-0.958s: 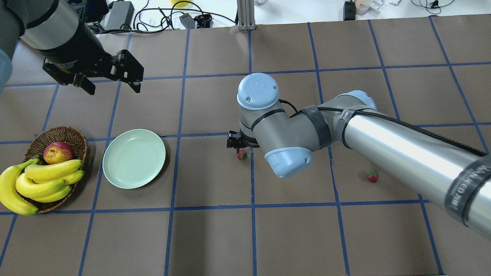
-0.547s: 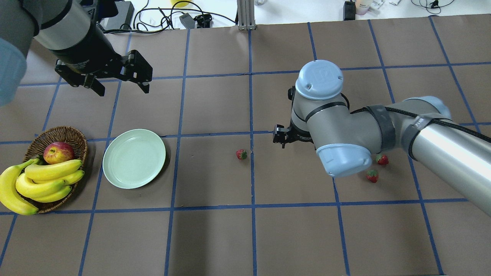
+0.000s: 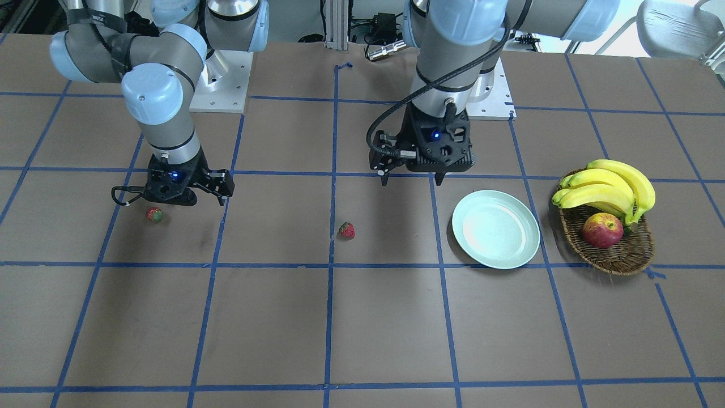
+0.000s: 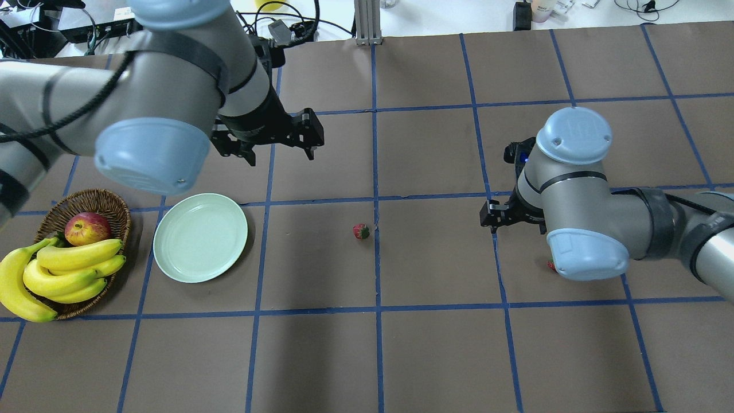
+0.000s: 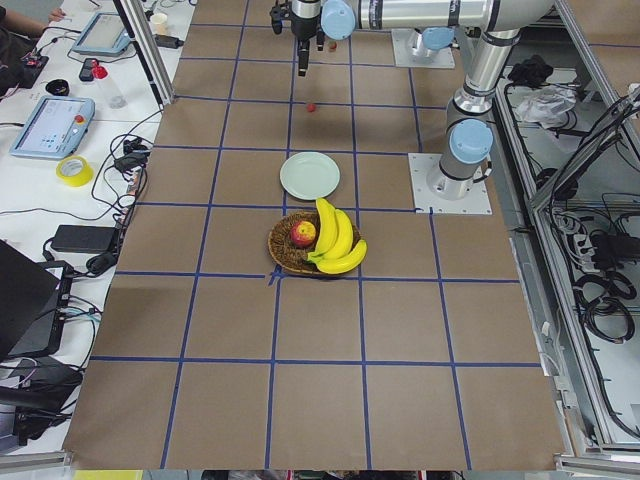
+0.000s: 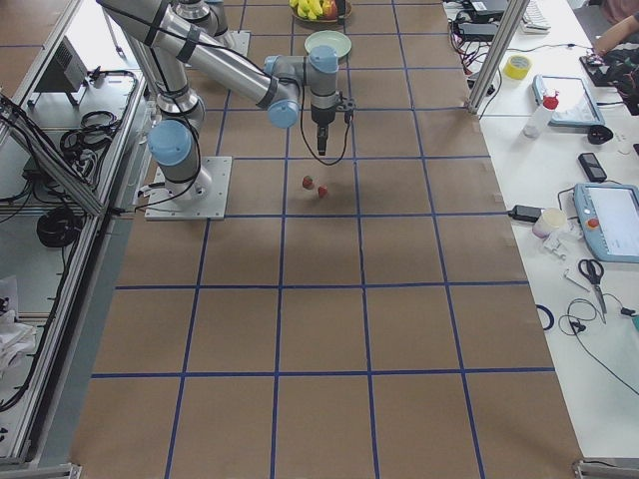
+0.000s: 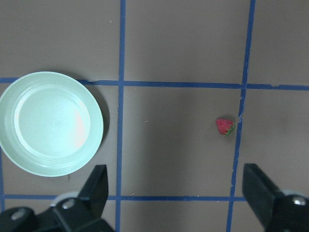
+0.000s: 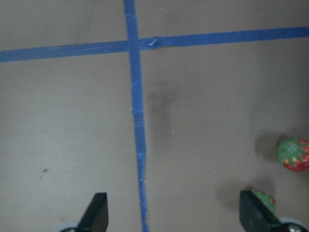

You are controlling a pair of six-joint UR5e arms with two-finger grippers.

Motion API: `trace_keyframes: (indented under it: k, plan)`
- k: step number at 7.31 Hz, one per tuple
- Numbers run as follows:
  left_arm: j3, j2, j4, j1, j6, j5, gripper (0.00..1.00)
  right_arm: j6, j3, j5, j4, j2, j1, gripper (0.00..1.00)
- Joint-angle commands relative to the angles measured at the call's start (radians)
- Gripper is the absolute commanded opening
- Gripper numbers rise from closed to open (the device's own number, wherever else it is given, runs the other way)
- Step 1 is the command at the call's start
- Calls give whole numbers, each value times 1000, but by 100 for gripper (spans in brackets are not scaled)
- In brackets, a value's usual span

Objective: Collect all strawberries into plate
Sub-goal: 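Grasp the center strawberry with the left gripper while the right grasps another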

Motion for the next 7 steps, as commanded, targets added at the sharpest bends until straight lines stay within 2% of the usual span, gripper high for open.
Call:
trace_keyframes:
  k: [1,2,3,4,6,7]
  plan:
    - [-73,-153,246,-96,-121,-37,99,-196,62,10,-26,-8,-149,95]
    - [-74,-219,282,-125,-160,-37,99,-218,97,12,-28,-8,-180,93]
    - [-87,-270,284,-137,-162,-34,91,-218,128,13,-40,-6,-185,88]
    - [-117,-307,285,-142,-161,-34,89,-220,146,17,-44,-5,-197,83]
    - [-122,-325,314,-142,-164,-39,89,-246,152,17,-80,10,-239,71]
    - [-122,-344,328,-142,-164,-42,86,-244,151,52,-81,17,-240,60]
